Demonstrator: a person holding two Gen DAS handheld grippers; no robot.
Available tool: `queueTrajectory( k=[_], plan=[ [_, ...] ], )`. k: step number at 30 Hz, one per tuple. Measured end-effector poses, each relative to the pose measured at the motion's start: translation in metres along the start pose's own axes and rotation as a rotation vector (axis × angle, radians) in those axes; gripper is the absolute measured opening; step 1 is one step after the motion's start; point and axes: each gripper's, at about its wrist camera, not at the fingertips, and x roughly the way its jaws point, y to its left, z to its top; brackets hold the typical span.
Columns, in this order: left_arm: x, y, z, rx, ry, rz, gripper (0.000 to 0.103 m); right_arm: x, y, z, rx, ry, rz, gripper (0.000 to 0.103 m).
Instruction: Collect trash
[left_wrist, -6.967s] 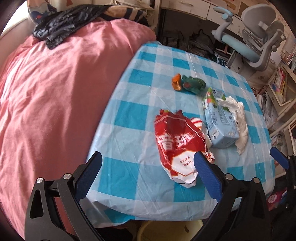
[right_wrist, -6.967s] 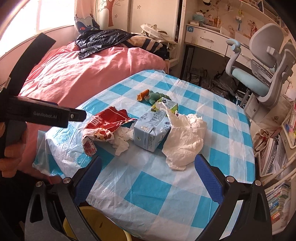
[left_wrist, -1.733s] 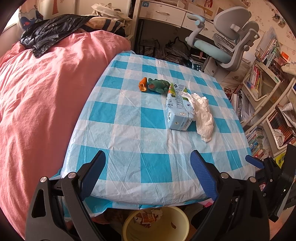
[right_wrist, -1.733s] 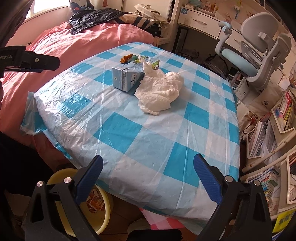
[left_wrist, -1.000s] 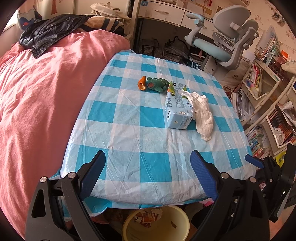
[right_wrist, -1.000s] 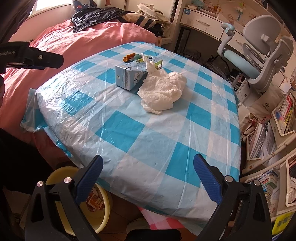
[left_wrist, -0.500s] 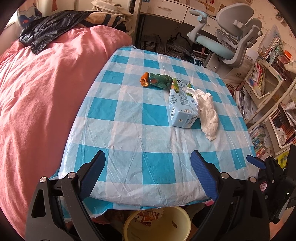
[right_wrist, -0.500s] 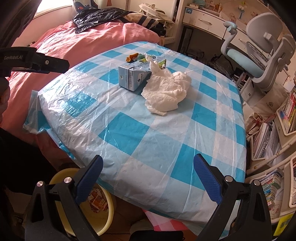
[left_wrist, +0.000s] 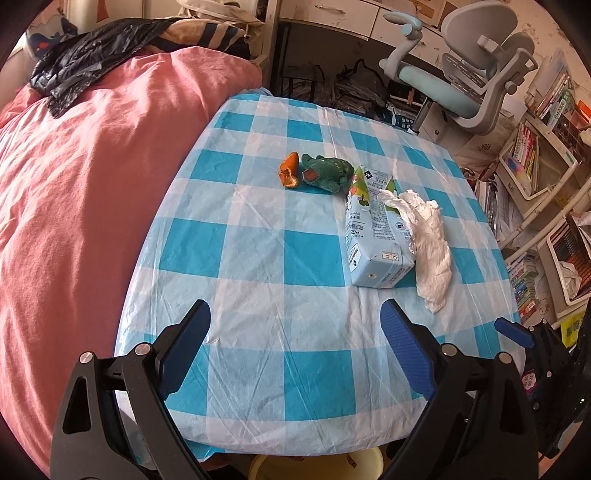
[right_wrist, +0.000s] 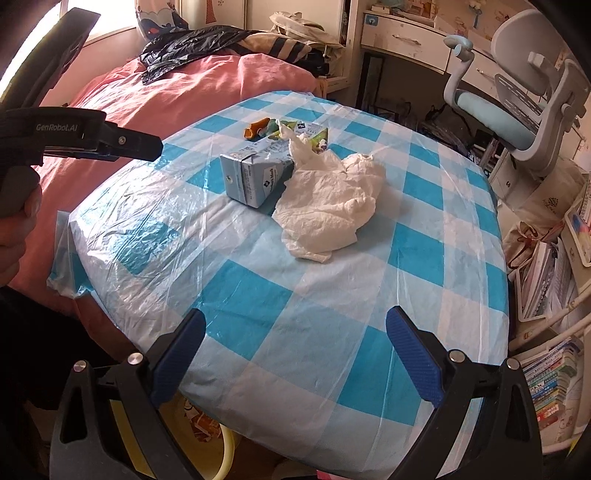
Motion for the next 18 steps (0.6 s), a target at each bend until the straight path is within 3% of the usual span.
queueTrajectory(
  k=[7, 18],
  plan=[
    [0.006, -0.005, 0.005, 0.003, 0.003, -0.002, 0.09, 0.006, -0.018, 0.008, 0.073, -0.012, 0.017, 0.094],
    [0.021, -0.007, 0.022, 0.011, 0.0, 0.014, 0.09, 0.02, -0.022, 0.025, 0.082, -0.026, -0.008, 0.094]
  ],
)
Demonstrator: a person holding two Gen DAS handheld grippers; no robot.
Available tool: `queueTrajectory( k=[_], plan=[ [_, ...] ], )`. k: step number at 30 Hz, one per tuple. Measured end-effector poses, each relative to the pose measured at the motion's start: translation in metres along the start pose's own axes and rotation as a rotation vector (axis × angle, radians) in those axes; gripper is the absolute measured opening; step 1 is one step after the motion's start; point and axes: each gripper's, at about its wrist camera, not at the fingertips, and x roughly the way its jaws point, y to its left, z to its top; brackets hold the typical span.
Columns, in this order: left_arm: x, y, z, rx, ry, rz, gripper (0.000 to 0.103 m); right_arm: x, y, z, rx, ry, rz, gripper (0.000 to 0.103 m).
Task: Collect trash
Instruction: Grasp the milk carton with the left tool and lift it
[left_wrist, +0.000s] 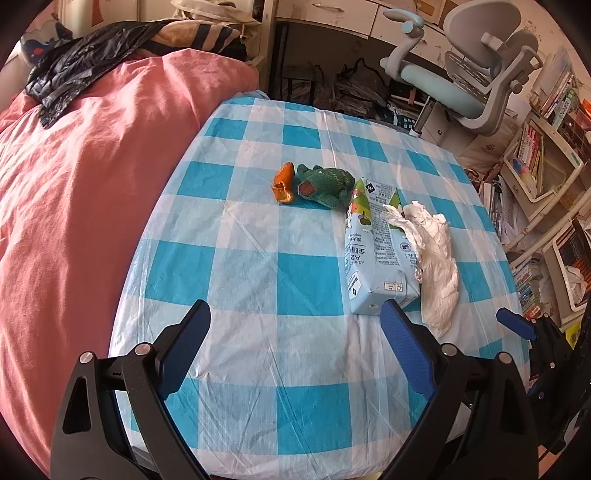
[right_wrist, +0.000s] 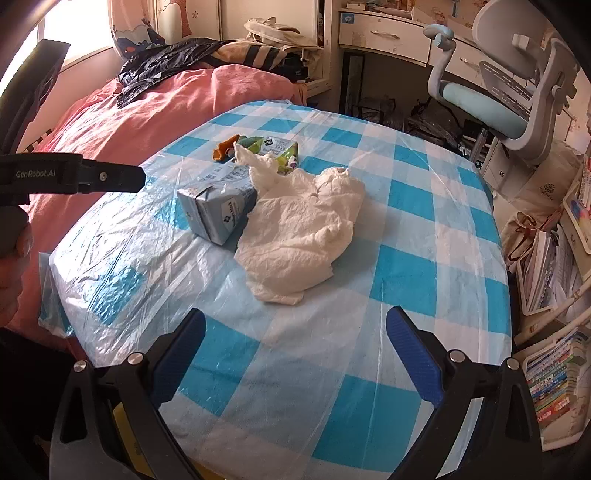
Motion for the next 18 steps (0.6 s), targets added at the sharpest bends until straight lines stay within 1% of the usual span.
queueTrajectory(
  k=[7, 12, 18],
  plan=[
    [0.016, -0.008, 0.016, 0.022, 0.0, -0.001, 0.09, 0.019, -0.003, 0.02, 0.013, -0.013, -0.02, 0.094],
    [0.033, -0.017, 0.029, 0.051, 0.009, 0.0, 0.09, 0.036, -0.005, 0.033, 0.002, -0.002, -0.059, 0.094],
    [0.057, -0.031, 0.048, 0.079, 0.025, -0.016, 0.09, 0.053, -0.011, 0.05, -0.001, -0.01, -0.056, 0.094]
  ],
)
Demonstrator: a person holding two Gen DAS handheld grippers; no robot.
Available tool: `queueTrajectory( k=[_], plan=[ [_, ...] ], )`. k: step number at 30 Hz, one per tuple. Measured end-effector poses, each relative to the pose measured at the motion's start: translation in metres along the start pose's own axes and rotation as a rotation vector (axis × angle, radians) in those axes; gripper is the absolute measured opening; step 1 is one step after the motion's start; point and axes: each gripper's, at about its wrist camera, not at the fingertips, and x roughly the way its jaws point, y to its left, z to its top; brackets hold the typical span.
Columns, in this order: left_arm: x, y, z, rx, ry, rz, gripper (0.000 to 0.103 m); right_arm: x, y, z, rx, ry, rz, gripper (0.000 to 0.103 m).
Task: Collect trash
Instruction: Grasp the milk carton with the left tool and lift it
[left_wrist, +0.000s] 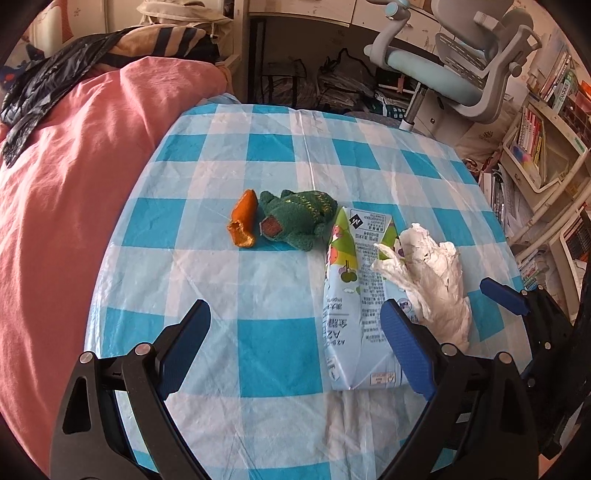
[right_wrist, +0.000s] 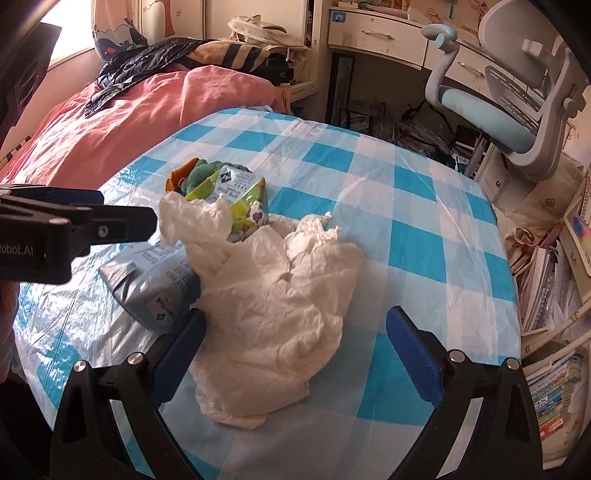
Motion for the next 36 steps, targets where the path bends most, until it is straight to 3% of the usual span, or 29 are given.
queueTrajectory(
  k=[9, 14, 20, 25, 28, 29, 31, 32, 33, 34, 35, 36],
  plan=[
    [0.022, -0.015, 0.007, 0.021, 0.063, -0.141, 0.09, 0.012, 0.023, 0.022, -0.079, -0.025, 0.089, 0.094],
    [0.017, -0.004, -0.006, 0.027, 0.092, -0.121, 0.09, 0.011, 0.044, 0.018, -0.157, -0.006, 0.102, 0.094],
    [0.013, 0.021, -0.019, 0.0, 0.151, -0.116, 0.089, 0.011, 0.022, 0.004, -0.093, 0.051, 0.066, 0.094],
    [0.0, 0.014, -0.013, 0.052, 0.069, -0.054, 0.089, 0.006, -0.004, -0.002, -0.007, 0.053, 0.04, 0.094],
    [0.002, -0.003, -0.008, 0.148, 0.045, -0.007, 0.089, 0.004, -0.016, -0.002, 0.032, 0.047, 0.04, 0.094],
    [0.005, -0.01, -0.008, 0.186, 0.038, 0.019, 0.089, 0.004, -0.019, -0.002, 0.044, 0.049, 0.041, 0.092],
    [0.012, -0.018, -0.01, 0.24, 0.049, 0.054, 0.089, 0.006, -0.025, -0.002, 0.065, 0.061, 0.07, 0.076],
    [0.014, -0.02, -0.011, 0.252, 0.058, 0.066, 0.087, 0.008, -0.027, -0.002, 0.076, 0.072, 0.099, 0.06],
    [0.015, -0.02, -0.013, 0.256, 0.072, 0.061, 0.078, 0.009, -0.027, -0.003, 0.081, 0.08, 0.124, 0.048],
    [0.017, -0.018, -0.014, 0.255, 0.092, 0.047, 0.06, 0.008, -0.025, -0.004, 0.08, 0.085, 0.142, 0.043],
    [0.016, -0.014, -0.016, 0.242, 0.108, 0.034, 0.055, 0.007, -0.024, -0.004, 0.076, 0.089, 0.154, 0.033],
    [0.014, -0.009, -0.018, 0.22, 0.112, 0.024, 0.047, 0.005, -0.022, -0.004, 0.075, 0.092, 0.169, 0.029]
  ],
)
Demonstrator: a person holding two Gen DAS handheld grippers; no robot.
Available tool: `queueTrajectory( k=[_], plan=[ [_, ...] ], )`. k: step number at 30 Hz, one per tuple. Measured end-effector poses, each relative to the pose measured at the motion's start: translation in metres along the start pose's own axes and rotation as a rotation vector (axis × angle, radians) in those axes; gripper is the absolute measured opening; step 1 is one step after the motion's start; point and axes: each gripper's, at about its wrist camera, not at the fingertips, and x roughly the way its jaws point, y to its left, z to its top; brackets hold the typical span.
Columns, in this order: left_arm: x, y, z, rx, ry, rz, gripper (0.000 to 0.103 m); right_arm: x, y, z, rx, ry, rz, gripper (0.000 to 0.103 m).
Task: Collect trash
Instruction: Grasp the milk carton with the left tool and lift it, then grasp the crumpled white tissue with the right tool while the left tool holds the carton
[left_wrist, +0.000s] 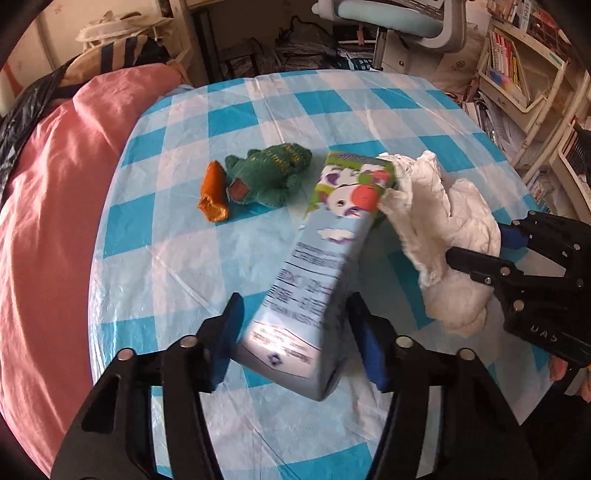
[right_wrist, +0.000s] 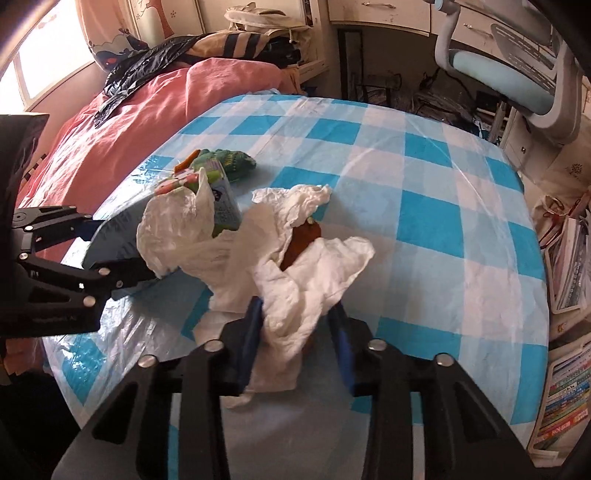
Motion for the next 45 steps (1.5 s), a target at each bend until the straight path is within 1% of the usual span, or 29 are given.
queueTrajectory(
  k=[1, 3, 5, 6, 8, 9, 10, 11, 12, 13, 14, 15, 16, 18, 21, 24, 27, 30, 33, 37, 42, 43, 44, 45],
  plan=[
    [-0.003, 0.007, -0.003, -0.029, 0.006, -0.015, 0.043, -0.003, 0.001, -0.001, 0.004, 0.0, 0.012, 0.028],
    [-0.008, 0.019, -0.013, -0.08, 0.013, -0.024, 0.043, -0.007, 0.002, -0.004, 0.011, 0.007, 0.045, 0.026],
    [-0.015, 0.03, -0.026, -0.113, 0.025, -0.039, 0.043, -0.012, 0.005, -0.01, 0.008, 0.041, 0.095, 0.026],
    [-0.02, 0.036, -0.033, -0.126, 0.03, -0.048, 0.043, -0.015, 0.007, -0.014, -0.002, 0.053, 0.101, 0.026],
    [-0.028, 0.043, -0.045, -0.138, 0.039, -0.075, 0.043, -0.02, 0.013, -0.024, -0.036, 0.089, 0.104, 0.027],
    [-0.034, 0.045, -0.052, -0.141, 0.041, -0.085, 0.043, -0.024, 0.016, -0.03, -0.055, 0.095, 0.089, 0.028],
    [-0.039, 0.046, -0.058, -0.143, 0.035, -0.08, 0.044, -0.028, 0.019, -0.036, -0.075, 0.098, 0.046, 0.029],
    [-0.044, 0.046, -0.062, -0.144, 0.03, -0.075, 0.046, -0.032, 0.019, -0.041, -0.088, 0.095, 0.0, 0.035],
    [-0.05, 0.046, -0.067, -0.144, 0.02, -0.073, 0.056, -0.035, 0.018, -0.046, -0.087, 0.091, -0.036, 0.042],
    [-0.054, 0.046, -0.071, -0.145, 0.011, -0.067, 0.066, -0.04, 0.015, -0.052, -0.072, 0.082, -0.052, 0.043],
    [-0.057, 0.045, -0.075, -0.149, 0.0, -0.049, 0.071, -0.043, 0.011, -0.056, -0.049, 0.075, -0.057, 0.044],
    [-0.06, 0.044, -0.079, -0.151, -0.007, -0.033, 0.078, -0.046, 0.006, -0.062, -0.019, 0.068, -0.067, 0.048],
    [-0.062, 0.042, -0.081, -0.148, -0.011, -0.018, 0.082, -0.049, 0.002, -0.065, -0.001, 0.065, -0.073, 0.051],
    [-0.065, 0.04, -0.083, -0.139, -0.02, 0.011, 0.085, -0.054, -0.001, -0.071, 0.018, 0.054, -0.071, 0.059],
    [-0.069, 0.04, -0.077, -0.132, -0.04, 0.021, 0.086, -0.06, -0.001, -0.068, 0.017, 0.024, -0.059, 0.066],
    [-0.068, 0.044, -0.069, -0.148, -0.052, 0.042, 0.087, -0.058, 0.0, -0.061, 0.007, 0.01, -0.044, 0.069],
    [-0.064, 0.047, -0.059, -0.143, -0.048, 0.075, 0.087, -0.049, 0.009, -0.058, -0.036, 0.03, -0.039, 0.07],
    [-0.058, 0.047, -0.048, -0.126, -0.037, 0.098, 0.087, -0.043, 0.018, -0.056, -0.104, 0.054, -0.06, 0.07],
    [-0.054, 0.045, -0.042, -0.112, -0.036, 0.114, 0.087, -0.042, 0.024, -0.056, -0.157, 0.06, -0.081, 0.071],
    [-0.047, 0.04, -0.038, -0.083, -0.024, 0.14, 0.087, -0.043, 0.022, -0.056, -0.165, 0.051, -0.073, 0.071],
    [-0.039, 0.037, -0.038, -0.077, -0.007, 0.143, 0.087, -0.043, 0.017, -0.055, -0.15, 0.032, -0.059, 0.07],
    [-0.038, 0.036, -0.039, -0.073, -0.006, 0.143, 0.087, -0.044, 0.018, -0.055, -0.15, 0.028, -0.053, 0.067],
    [-0.037, 0.035, -0.039, -0.072, -0.006, 0.14, 0.087, -0.044, 0.019, -0.055, -0.152, 0.027, -0.043, 0.054],
    [-0.037, 0.034, -0.04, -0.072, -0.008, 0.13, 0.081, -0.044, 0.02, -0.056, -0.156, 0.027, -0.034, 0.04]
  ],
)
